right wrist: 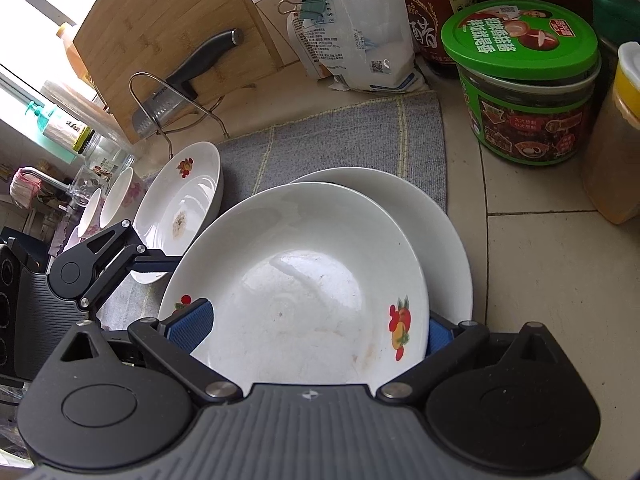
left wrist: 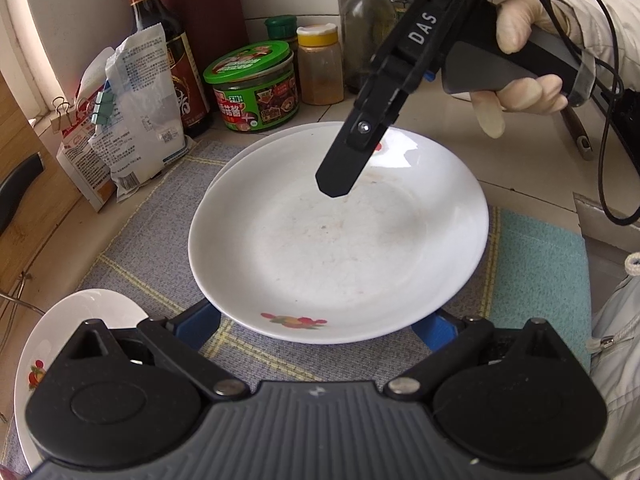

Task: Organize plates and bowls
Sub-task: 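Lower the held plate with both grippers onto the other white plate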

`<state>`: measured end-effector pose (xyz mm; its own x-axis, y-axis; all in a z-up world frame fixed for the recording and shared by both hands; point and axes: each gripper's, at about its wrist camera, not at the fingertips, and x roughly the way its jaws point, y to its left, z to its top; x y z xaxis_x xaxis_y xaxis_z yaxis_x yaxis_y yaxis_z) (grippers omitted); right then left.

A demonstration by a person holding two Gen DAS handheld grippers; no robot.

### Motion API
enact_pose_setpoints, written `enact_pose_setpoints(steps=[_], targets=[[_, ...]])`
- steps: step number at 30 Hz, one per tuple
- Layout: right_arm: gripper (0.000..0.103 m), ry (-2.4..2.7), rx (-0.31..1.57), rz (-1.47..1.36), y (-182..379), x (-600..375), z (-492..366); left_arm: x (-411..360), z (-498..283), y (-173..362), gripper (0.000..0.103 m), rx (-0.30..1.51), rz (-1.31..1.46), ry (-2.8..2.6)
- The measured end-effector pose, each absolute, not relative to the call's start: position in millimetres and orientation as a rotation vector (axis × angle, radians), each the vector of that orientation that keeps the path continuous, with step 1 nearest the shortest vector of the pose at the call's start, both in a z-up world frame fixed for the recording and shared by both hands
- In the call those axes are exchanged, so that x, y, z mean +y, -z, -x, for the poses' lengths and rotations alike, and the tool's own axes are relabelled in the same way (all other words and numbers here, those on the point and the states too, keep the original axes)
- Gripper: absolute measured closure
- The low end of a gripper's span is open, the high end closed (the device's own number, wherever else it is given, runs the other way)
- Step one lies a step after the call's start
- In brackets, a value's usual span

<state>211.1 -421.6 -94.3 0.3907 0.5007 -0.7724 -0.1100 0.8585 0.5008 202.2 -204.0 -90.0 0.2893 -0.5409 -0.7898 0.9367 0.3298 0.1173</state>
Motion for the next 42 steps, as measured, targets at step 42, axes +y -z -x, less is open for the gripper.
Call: enact_pose_setpoints(steps=[42], targets=[[0.0,-0.271,1.126,-0.265,73.7,-407.8,-194.2,-206.8,-202.8,89.8,0.002,0.745,-0.575,1.059]])
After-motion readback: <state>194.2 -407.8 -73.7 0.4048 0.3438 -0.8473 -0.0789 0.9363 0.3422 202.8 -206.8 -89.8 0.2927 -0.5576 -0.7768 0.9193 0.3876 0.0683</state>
